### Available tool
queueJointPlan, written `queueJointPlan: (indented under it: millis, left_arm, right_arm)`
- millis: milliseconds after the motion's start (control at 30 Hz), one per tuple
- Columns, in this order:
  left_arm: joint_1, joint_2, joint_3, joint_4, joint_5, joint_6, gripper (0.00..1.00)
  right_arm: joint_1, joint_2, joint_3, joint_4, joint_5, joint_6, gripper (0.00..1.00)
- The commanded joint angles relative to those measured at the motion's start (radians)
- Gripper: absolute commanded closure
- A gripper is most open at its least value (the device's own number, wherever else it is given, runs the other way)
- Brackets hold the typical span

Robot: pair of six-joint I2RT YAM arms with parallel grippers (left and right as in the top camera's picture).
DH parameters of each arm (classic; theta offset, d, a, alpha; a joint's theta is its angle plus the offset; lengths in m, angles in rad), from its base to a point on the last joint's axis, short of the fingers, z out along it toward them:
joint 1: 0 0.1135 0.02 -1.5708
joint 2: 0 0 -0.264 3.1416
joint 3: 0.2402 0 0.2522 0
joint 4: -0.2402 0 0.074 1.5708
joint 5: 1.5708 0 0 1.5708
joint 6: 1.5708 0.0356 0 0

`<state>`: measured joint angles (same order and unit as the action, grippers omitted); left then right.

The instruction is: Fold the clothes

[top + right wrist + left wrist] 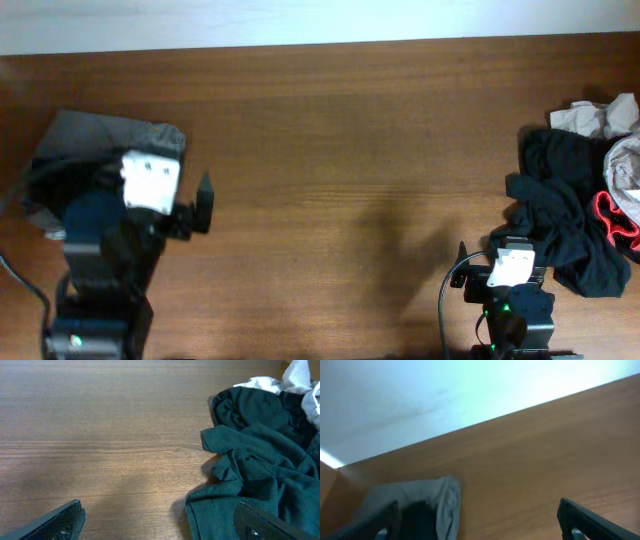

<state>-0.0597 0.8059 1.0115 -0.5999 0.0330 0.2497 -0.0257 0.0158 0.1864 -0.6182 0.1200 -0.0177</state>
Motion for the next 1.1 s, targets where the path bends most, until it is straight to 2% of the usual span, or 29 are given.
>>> queueJointPlan:
  millis: [0,367,767,1067]
  left_arm:
    - [0.010,-0.122,-0.170,0.061,0.064,0.043,0.01]
    - [0.010,-0.468,-0.557,0.189,0.076,-0.024,0.01]
    - [0.007,-0.725,-0.751,0.196,0.077,-0.024,0.01]
    - [0.003,-0.801,-0.889,0.264,0.099,-0.024,0.01]
  right_arm:
    - [-0.008,-0.010,-0.006,0.005,-0.005,0.010,0.01]
    - [-0.008,-0.010,-0.006,0.005,-0.005,0.011,0.01]
    - [-0.008,-0.010,-0.006,0.005,-0.005,0.011,0.01]
    - [-0.008,-0.010,-0.006,0.005,-0.005,0.010,0.01]
